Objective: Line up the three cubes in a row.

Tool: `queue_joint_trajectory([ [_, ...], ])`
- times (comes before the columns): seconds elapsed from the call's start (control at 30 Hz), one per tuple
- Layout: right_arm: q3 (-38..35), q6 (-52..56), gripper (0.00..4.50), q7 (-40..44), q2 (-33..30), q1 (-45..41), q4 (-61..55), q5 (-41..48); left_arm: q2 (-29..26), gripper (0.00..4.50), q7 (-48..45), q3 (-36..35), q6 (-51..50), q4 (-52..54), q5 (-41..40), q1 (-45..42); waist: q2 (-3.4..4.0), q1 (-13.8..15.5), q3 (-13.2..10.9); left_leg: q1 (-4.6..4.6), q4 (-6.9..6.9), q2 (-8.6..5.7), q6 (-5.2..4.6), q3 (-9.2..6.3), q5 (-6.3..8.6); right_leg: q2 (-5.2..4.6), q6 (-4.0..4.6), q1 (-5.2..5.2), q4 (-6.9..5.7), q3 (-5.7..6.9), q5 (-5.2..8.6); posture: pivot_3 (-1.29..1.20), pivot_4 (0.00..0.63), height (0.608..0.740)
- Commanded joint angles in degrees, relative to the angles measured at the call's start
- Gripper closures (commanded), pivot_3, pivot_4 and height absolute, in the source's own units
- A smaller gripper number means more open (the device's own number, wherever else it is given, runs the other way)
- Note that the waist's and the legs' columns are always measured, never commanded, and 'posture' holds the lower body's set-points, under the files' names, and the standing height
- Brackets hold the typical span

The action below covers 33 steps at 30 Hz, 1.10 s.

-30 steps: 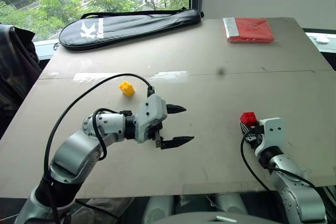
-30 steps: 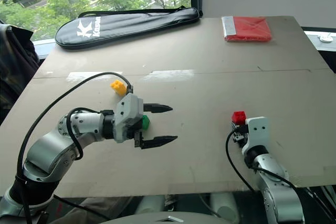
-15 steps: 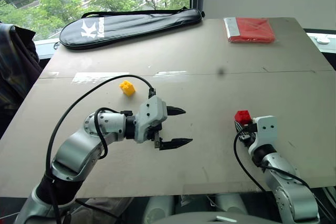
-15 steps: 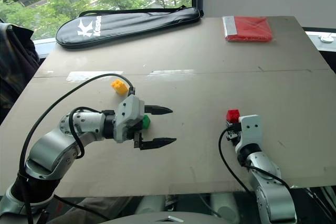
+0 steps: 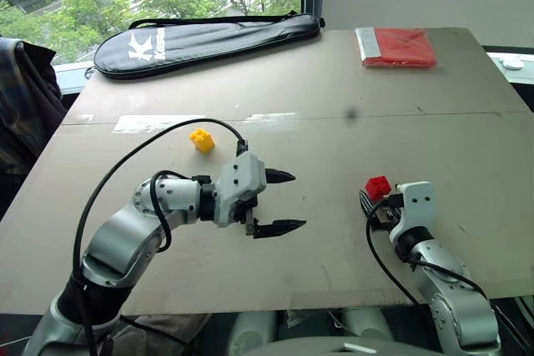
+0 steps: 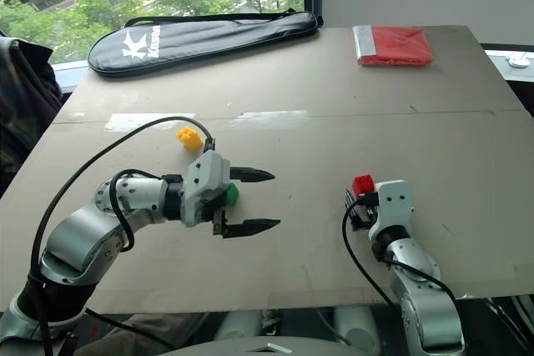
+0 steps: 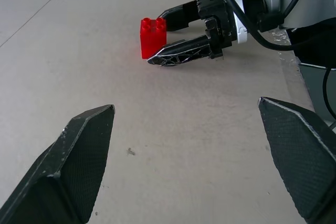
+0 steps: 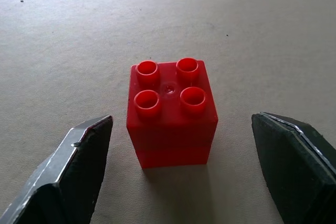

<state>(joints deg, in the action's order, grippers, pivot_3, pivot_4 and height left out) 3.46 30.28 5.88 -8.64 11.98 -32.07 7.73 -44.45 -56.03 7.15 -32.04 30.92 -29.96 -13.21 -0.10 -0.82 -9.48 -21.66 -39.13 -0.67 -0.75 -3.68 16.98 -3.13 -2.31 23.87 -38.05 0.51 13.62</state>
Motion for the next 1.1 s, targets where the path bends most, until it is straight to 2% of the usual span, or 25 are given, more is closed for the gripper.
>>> queue_joint_trajectory([
  [0.03,-0.63,-0.83,0.04,0.70,-0.20,0.34,-1.64,0.43,-0.51,0.00,0.53,-2.00,0.51,2.45,-0.33,0.82,0.00,0.00,0.00,0.00,0.00,0.00,0.00,0.00,0.00,0.00,0.00,0.00,0.00,0.00,0.00,0.00,0.150,0.700],
  [0.3,-1.03,0.71,0.04,2.09,-0.54,0.98,-2.77,1.56,-1.27,0.00,1.29,-3.28,1.51,3.44,0.19,4.66,0.00,0.01,0.00,0.00,0.00,0.06,0.00,0.00,0.00,0.00,0.00,0.01,0.00,0.00,0.00,0.00,0.150,0.700],
  [1.1,-1.14,3.73,0.04,4.71,-0.90,2.07,-4.92,7.06,-0.97,0.00,0.88,-2.94,3.09,2.10,1.05,5.03,0.00,0.01,0.00,0.00,0.00,0.07,0.00,0.00,0.00,0.01,0.00,0.00,0.00,0.01,0.00,0.00,0.150,0.700],
])
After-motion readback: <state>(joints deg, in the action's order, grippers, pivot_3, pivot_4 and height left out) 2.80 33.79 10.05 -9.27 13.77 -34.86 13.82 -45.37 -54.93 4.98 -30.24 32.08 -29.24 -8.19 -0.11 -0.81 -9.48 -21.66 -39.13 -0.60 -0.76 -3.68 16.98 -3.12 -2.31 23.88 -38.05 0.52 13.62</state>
